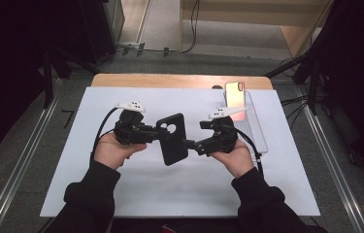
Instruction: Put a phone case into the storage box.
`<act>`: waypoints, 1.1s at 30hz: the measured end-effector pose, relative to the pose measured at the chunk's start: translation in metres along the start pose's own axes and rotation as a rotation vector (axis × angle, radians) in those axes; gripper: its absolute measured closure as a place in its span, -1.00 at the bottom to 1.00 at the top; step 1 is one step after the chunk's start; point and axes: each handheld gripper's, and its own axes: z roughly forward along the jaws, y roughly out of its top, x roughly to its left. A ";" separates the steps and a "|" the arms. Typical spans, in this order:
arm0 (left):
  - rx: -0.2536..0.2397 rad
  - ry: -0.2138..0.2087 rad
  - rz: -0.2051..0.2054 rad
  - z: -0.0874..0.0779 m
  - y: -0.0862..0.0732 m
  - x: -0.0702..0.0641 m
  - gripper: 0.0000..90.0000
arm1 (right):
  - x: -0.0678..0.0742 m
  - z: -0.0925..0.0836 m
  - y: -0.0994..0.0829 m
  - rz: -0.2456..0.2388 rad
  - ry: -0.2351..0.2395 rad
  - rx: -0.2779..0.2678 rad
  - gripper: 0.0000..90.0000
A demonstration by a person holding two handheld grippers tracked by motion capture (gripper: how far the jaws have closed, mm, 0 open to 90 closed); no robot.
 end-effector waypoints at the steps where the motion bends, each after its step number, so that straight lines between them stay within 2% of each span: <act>1: -0.006 0.007 -0.005 -0.001 0.000 0.000 0.70 | 0.002 0.001 0.000 0.000 -0.020 -0.002 -1.00; 3: -0.012 0.020 -0.025 -0.001 0.001 0.000 0.70 | 0.005 0.002 -0.001 0.015 -0.055 -0.016 -1.00; 7: -0.013 0.058 -0.062 -0.002 0.002 -0.001 0.71 | 0.009 0.005 -0.005 0.023 -0.082 -0.044 -1.00; 8: -0.014 0.075 -0.066 -0.001 0.002 -0.002 0.71 | 0.010 0.006 -0.006 0.023 -0.087 -0.047 -1.00; 14: -0.029 0.095 -0.085 -0.001 0.003 -0.005 0.71 | 0.019 0.015 -0.010 0.023 -0.134 -0.065 -1.00; 18: -0.012 0.121 -0.102 0.001 0.003 -0.006 0.70 | 0.025 0.021 -0.011 0.009 -0.156 -0.063 -1.00; 24: 0.005 0.135 -0.119 0.006 0.003 -0.009 0.70 | 0.030 0.026 -0.012 0.008 -0.171 -0.064 -1.00; 33: 0.006 0.120 -0.134 0.012 0.004 -0.015 0.70 | 0.035 0.033 -0.012 0.012 -0.194 -0.067 -1.00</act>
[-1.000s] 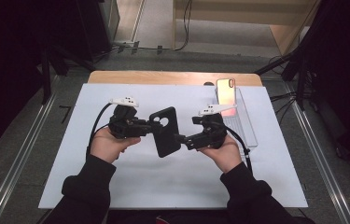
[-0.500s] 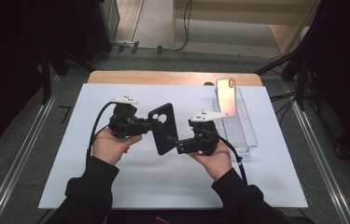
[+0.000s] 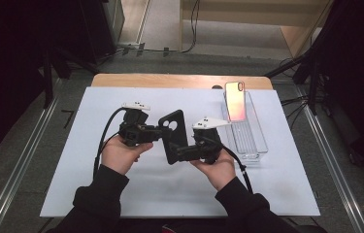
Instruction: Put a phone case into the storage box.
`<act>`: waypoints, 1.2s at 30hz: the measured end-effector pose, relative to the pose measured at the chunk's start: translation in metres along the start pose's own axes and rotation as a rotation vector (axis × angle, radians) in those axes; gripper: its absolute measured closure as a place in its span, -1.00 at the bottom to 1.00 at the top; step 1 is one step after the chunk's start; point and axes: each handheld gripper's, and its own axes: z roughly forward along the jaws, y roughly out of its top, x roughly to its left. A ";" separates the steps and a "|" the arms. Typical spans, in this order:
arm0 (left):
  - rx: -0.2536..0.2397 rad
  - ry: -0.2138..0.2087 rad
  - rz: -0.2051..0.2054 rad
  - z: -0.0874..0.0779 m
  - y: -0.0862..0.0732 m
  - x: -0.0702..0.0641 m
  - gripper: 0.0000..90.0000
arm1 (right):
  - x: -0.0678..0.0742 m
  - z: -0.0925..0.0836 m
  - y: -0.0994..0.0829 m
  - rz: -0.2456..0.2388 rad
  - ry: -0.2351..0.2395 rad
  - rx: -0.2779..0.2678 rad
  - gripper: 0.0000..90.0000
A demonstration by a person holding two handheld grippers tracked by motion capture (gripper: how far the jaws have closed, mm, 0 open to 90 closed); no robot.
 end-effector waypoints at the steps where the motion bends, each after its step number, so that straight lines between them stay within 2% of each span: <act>1: -0.004 -0.002 -0.006 0.001 0.000 -0.001 0.70 | 0.001 0.001 0.000 -0.003 0.000 0.001 -1.00; 14: 0.004 -0.013 -0.008 0.009 -0.002 -0.010 0.70 | 0.006 0.010 -0.002 -0.005 -0.020 0.011 -1.00; 17: 0.007 -0.013 -0.003 0.011 -0.003 -0.012 0.70 | 0.006 0.010 -0.002 -0.008 -0.034 -0.002 -0.86; 19: 0.002 -0.012 -0.004 0.011 -0.003 -0.013 0.70 | 0.006 0.010 -0.003 -0.013 -0.028 -0.004 -0.76; 25: -0.001 -0.017 0.006 0.010 -0.002 -0.014 0.69 | 0.007 0.008 -0.002 -0.012 -0.019 -0.010 -0.73; 27: -0.007 -0.025 0.006 0.009 -0.001 -0.015 0.61 | 0.006 0.007 -0.002 -0.012 -0.018 -0.012 -0.72; 28: 0.006 -0.026 0.008 0.009 -0.001 -0.015 0.53 | 0.006 0.007 -0.002 -0.010 -0.018 -0.010 -0.72; 30: -0.002 -0.012 0.017 0.007 0.000 -0.017 0.44 | 0.005 0.008 -0.002 -0.007 -0.016 -0.003 -0.72; 36: -0.008 -0.037 0.001 0.001 0.003 -0.015 0.22 | 0.001 0.010 -0.006 -0.004 -0.015 0.012 -0.72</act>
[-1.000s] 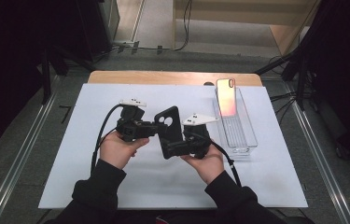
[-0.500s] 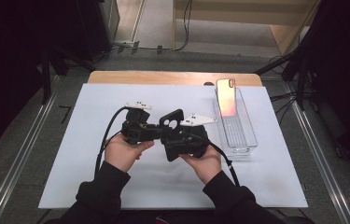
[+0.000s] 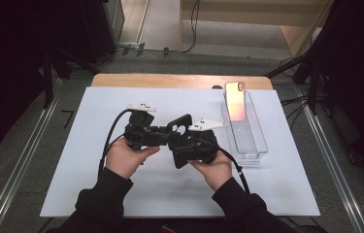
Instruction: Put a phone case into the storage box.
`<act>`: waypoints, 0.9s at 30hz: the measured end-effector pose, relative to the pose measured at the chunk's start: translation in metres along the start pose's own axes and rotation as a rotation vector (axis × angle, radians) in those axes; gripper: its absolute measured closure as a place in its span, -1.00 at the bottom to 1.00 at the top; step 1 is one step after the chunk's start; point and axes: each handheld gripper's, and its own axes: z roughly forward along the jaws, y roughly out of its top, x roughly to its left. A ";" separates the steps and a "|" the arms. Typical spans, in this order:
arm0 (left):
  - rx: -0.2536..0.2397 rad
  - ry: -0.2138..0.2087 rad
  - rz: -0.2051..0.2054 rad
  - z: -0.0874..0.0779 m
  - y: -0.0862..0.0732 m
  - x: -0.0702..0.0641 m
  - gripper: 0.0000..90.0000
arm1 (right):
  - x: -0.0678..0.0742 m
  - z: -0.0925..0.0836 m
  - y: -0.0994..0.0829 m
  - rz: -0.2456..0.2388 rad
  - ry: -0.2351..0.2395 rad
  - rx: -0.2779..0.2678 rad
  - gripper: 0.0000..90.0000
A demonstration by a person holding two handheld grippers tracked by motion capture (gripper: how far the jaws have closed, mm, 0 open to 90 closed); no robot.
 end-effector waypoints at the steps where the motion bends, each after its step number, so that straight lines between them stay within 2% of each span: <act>1: -0.001 -0.005 -0.001 -0.001 0.000 0.001 0.17 | -0.001 0.000 -0.001 0.002 -0.001 0.004 -0.72; 5: 0.016 -0.028 -0.014 -0.003 0.000 0.004 -0.05 | -0.005 0.000 -0.001 0.012 -0.007 0.007 -0.72; 10: 0.032 -0.021 -0.018 -0.005 -0.002 0.007 -0.13 | -0.013 -0.003 0.000 0.018 -0.015 0.009 -0.72; 17: 0.047 -0.019 0.039 -0.003 -0.008 0.012 -0.28 | -0.026 -0.006 0.001 0.039 -0.022 0.022 -0.72; 20: 0.052 -0.051 0.044 -0.003 -0.012 0.014 -0.27 | -0.030 -0.008 0.002 0.043 -0.025 0.021 -0.72; 25: 0.057 -0.039 0.069 -0.002 -0.021 0.018 -0.28 | -0.037 -0.011 0.003 0.038 -0.010 0.025 -0.72; 27: 0.051 -0.029 0.097 -0.003 -0.026 0.020 -0.28 | -0.039 -0.012 0.004 0.038 -0.003 0.028 -0.72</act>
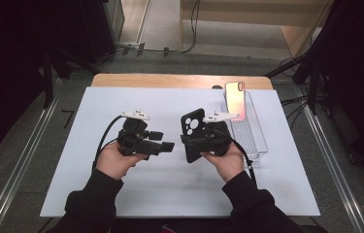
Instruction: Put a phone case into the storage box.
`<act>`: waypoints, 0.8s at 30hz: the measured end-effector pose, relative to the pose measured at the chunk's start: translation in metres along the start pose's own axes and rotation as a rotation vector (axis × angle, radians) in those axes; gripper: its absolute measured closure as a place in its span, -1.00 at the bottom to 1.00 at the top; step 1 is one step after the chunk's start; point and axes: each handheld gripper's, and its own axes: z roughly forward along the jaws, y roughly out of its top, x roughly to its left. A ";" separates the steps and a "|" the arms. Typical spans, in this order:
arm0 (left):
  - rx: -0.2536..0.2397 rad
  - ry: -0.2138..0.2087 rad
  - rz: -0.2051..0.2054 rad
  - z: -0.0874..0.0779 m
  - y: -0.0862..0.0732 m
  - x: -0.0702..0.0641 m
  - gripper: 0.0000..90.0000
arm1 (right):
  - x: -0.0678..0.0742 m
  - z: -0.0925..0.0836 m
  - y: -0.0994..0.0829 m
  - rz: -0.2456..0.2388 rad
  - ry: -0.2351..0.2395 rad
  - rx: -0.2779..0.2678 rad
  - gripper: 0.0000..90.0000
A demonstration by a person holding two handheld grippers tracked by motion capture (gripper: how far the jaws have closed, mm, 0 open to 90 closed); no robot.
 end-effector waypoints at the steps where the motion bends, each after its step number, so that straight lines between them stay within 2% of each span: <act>1: 0.001 0.008 0.012 0.000 -0.002 0.000 -0.28 | -0.001 -0.001 0.001 -0.005 0.008 0.006 -0.72; 4: 0.004 0.030 0.038 0.002 -0.011 0.003 -0.28 | -0.003 -0.003 0.002 -0.014 0.025 0.008 -0.72; 11: 0.006 0.020 0.017 0.003 -0.028 0.010 -0.29 | -0.004 -0.010 0.008 -0.028 0.077 0.016 -0.72; 14: 0.002 0.016 0.012 0.001 -0.035 0.013 -0.36 | -0.006 -0.012 0.010 -0.034 0.093 0.021 -0.72; 18: -0.006 0.020 0.008 -0.003 -0.043 0.015 -0.36 | -0.008 -0.016 0.013 -0.036 0.104 0.031 -0.72; 22: -0.013 0.030 0.022 -0.008 -0.050 0.016 -0.36 | -0.010 -0.021 0.017 -0.039 0.119 0.038 -0.72; 24: -0.017 0.028 0.010 -0.009 -0.054 0.016 -0.36 | -0.012 -0.024 0.019 -0.040 0.121 0.038 -0.72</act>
